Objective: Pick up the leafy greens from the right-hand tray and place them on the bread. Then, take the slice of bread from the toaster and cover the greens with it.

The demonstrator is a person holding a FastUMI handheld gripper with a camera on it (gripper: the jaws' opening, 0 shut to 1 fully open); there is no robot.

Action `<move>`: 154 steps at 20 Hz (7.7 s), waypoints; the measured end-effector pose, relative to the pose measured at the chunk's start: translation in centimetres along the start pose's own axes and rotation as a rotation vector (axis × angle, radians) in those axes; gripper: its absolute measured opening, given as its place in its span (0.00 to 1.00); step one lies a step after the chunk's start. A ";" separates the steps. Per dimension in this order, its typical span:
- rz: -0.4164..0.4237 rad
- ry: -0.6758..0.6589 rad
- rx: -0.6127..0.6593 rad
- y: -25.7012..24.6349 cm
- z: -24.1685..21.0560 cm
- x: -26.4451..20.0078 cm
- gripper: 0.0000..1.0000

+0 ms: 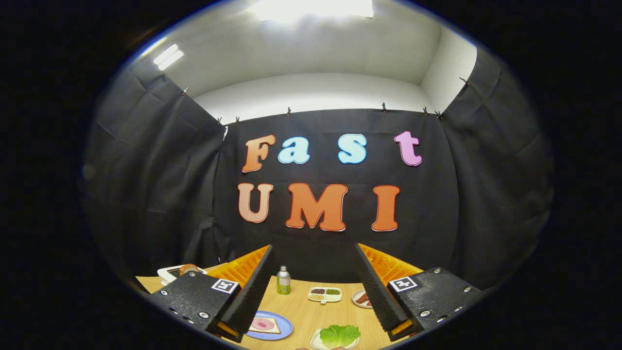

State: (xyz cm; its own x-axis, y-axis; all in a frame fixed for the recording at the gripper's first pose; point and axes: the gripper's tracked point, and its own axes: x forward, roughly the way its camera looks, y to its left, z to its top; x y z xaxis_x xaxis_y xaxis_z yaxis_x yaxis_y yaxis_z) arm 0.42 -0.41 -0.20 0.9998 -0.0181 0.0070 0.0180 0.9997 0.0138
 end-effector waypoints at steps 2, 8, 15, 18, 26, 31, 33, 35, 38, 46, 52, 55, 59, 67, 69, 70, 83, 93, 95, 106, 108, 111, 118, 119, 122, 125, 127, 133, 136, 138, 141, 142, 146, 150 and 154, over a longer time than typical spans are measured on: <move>0.000 -0.001 0.000 0.0 -0.1 0.2 0.97; 0.012 0.029 0.029 -0.2 -1.6 0.9 0.97; 0.017 0.088 0.016 -0.9 -4.2 2.1 0.97; 0.025 0.108 0.008 -0.8 -5.3 2.6 0.97; -0.004 0.189 0.027 -2.5 -9.7 3.9 0.97; 0.004 0.320 0.037 -2.7 -14.1 4.2 0.97; 0.000 0.390 0.045 -2.8 -16.2 4.0 0.97; 0.003 0.446 0.047 -2.7 -17.7 4.0 0.97; 0.003 0.533 0.043 -2.9 -19.8 3.8 0.97; 0.029 0.750 0.053 -2.6 -25.0 2.6 0.98; 0.067 0.920 0.117 -1.9 -29.6 2.1 0.98; 0.043 1.008 0.110 -3.0 -31.9 2.3 0.98; 0.020 1.099 0.116 -3.5 -34.5 2.1 0.96; -0.030 1.264 0.103 -5.0 -40.9 1.6 0.95; -0.050 1.287 0.099 -5.8 -41.9 1.6 0.95; -0.057 1.300 0.100 -5.9 -42.3 1.6 0.95; -0.058 1.380 0.055 -5.9 -46.5 0.8 0.94; -0.105 1.347 0.090 -7.4 -46.6 0.9 0.62; -0.091 1.329 0.087 -7.5 -46.5 0.9 0.49; -0.023 1.256 0.148 -5.3 -44.8 1.7 0.10; 0.009 1.243 0.154 -4.3 -44.1 1.8 0.10; 0.033 1.216 0.149 -3.1 -42.9 2.3 0.10; 0.134 1.155 0.155 1.7 -39.6 3.8 0.10; 0.146 1.152 0.155 2.3 -39.4 4.0 0.10; 0.172 1.149 0.163 4.0 -39.1 4.5 0.10; 0.213 1.154 0.178 6.1 -39.0 4.8 0.10; 0.236 1.153 0.184 7.4 -39.0 5.1 0.10; 0.283 1.171 0.165 10.3 -40.1 5.4 0.10; 0.303 1.172 0.153 11.6 -40.5 5.5 0.10; 0.313 1.174 0.166 12.5 -40.5 5.7 0.10; 0.311 1.186 0.152 13.4 -41.4 6.0 0.12; 0.310 1.193 0.150 13.7 -41.8 6.0 0.13; 0.326 1.203 0.148 15.3 -42.5 6.0 0.15; 0.338 1.204 0.128 16.3 -42.9 5.7 0.20; 0.363 1.210 0.161 17.4 -42.3 5.6 0.40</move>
State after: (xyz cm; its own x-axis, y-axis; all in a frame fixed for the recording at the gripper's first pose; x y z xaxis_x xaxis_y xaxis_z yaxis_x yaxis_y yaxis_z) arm 6.63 17.50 -42.18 0.3171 0.3639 -0.8758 -0.1726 0.9302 0.3240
